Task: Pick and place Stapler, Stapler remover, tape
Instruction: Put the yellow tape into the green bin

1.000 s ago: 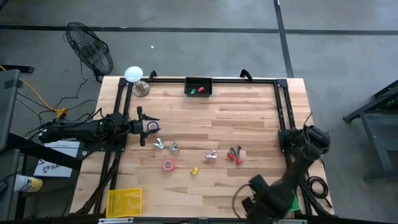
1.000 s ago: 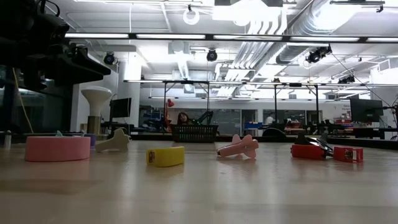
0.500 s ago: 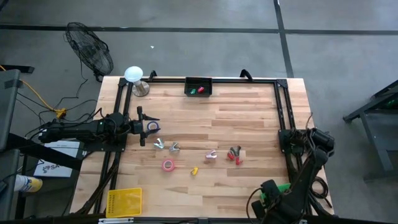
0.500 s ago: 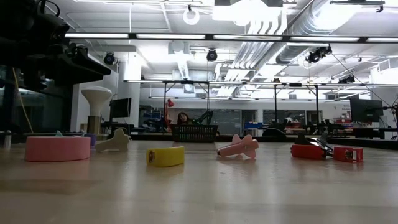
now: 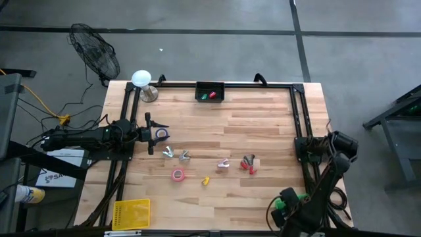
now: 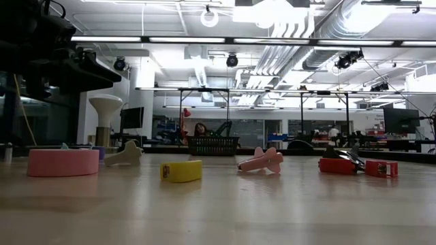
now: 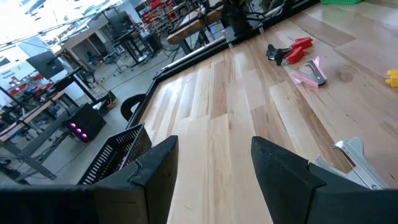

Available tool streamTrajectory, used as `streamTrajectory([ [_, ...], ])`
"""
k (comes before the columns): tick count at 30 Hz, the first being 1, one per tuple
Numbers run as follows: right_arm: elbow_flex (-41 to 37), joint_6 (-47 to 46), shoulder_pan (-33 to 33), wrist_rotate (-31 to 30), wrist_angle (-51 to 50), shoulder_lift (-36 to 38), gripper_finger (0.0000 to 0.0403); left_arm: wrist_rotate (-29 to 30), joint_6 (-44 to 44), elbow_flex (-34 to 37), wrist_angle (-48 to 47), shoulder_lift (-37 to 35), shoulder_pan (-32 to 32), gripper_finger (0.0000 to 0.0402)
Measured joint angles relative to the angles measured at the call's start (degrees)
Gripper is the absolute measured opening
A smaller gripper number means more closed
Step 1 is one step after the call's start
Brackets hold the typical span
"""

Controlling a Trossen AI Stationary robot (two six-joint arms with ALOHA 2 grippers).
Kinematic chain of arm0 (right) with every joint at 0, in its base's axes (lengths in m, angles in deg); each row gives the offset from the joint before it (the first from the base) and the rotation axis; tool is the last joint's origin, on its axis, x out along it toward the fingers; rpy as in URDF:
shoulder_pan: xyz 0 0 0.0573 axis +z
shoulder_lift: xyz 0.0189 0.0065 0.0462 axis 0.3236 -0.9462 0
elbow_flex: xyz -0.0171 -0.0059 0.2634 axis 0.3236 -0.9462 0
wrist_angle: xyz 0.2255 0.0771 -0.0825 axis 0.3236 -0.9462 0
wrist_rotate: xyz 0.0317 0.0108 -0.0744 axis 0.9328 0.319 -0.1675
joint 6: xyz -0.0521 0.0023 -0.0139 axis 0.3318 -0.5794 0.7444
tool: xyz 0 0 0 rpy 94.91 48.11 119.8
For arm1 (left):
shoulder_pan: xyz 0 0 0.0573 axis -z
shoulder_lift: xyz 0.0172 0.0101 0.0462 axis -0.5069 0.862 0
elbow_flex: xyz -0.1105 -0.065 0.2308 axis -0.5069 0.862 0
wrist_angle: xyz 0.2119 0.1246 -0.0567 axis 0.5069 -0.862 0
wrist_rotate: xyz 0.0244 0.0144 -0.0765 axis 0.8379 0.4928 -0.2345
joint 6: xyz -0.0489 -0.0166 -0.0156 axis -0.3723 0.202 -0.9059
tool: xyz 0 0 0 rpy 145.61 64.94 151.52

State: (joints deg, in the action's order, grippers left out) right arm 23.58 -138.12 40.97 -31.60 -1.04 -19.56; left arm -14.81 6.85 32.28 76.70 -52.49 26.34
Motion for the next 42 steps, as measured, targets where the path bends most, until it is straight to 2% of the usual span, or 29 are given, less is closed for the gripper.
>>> streamTrajectory([
  [4, -4.71, 0.21, 0.19, 0.18, 5.75, 1.44, 0.0029, -0.03, -0.01, 0.0, -0.02, 0.0, 0.02, 0.0197],
  [8, -6.44, 0.18, 0.36, 1.28, 6.94, 1.95, 0.0029, -0.09, 0.01, 0.0, -0.02, 0.0, 0.01, 0.0197],
  [29, -6.22, 1.12, 6.13, -1.58, 10.49, 1.95, 0.0029, -0.05, 0.0, 0.0, -0.01, 0.0, 0.0, 0.0197],
  [42, -6.35, 0.14, 6.1, -0.42, 10.08, 1.92, 0.0038, -0.03, -0.01, 0.0, -0.02, 0.0, 0.0, 0.0197],
])
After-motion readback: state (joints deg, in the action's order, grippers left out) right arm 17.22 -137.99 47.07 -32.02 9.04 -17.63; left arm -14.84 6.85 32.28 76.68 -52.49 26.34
